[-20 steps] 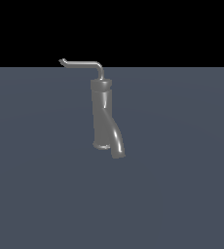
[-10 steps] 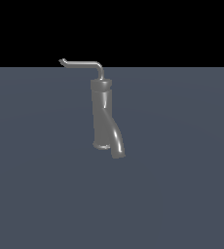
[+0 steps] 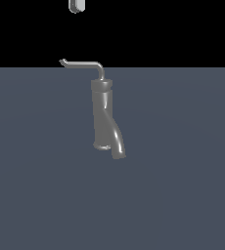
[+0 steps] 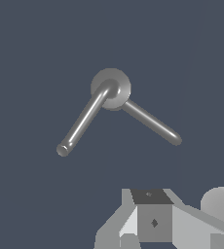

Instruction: Turn on the faucet by rotating a designated handle.

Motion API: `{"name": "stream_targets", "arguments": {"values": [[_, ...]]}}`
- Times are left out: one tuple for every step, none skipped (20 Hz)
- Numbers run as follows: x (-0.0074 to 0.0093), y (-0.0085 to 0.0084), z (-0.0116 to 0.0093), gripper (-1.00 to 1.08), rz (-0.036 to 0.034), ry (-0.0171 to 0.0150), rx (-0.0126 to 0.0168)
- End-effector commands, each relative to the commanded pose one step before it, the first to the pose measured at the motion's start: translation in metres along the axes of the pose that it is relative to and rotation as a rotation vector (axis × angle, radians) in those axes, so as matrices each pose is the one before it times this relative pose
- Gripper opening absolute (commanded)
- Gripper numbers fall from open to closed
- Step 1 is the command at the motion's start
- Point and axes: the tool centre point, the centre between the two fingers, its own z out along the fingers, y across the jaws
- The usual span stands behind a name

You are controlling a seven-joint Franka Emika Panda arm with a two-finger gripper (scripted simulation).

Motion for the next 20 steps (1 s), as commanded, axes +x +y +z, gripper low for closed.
{"name": "stream_targets", "arguments": {"values": [[0.00634,-0.01178,0.00853,-1.00,0.06182,0.00505,-0.00168],[0.00213,-0.00471,0.00350,-1.00,0.02416,0.00259,-0.00101],[0.00196,-0.00475,0.00356,-1.00,0.02413,0.00286,-0.00103],[0.00179,-0.00478,0.00361,-1.00,0.02409,0.00312,-0.00103],[0.00163,-0.00480,0.00367,-1.00,0.02407,0.00340,-0.00102],[0.00145,-0.00482,0.00371,-1.00,0.02401,0.00367,-0.00099],[0.00128,-0.00483,0.00376,-1.00,0.02396,0.00394,-0.00094],[0.00111,-0.00484,0.00380,-1.00,0.02390,0.00421,-0.00088],[0.00094,-0.00483,0.00384,-1.00,0.02385,0.00449,-0.00080],[0.00076,-0.00483,0.00388,-1.00,0.02377,0.00475,-0.00070],[0.00058,-0.00482,0.00392,-1.00,0.02369,0.00502,-0.00059],[0.00040,-0.00480,0.00395,-1.00,0.02360,0.00528,-0.00046],[0.00023,-0.00478,0.00398,-1.00,0.02352,0.00554,-0.00031],[0.00005,-0.00475,0.00400,-1.00,0.02342,0.00579,-0.00014],[-0.00012,-0.00465,0.00397,-1.00,0.02302,0.00595,0.00003],[-0.00028,-0.00438,0.00380,-1.00,0.02181,0.00588,0.00021],[-0.00041,-0.00411,0.00361,-1.00,0.02054,0.00574,0.00037],[-0.00052,-0.00383,0.00341,-1.00,0.01928,0.00557,0.00051],[-0.00060,-0.00356,0.00321,-1.00,0.01804,0.00537,0.00063],[-0.00066,-0.00330,0.00301,-1.00,0.01679,0.00514,0.00073]]}}
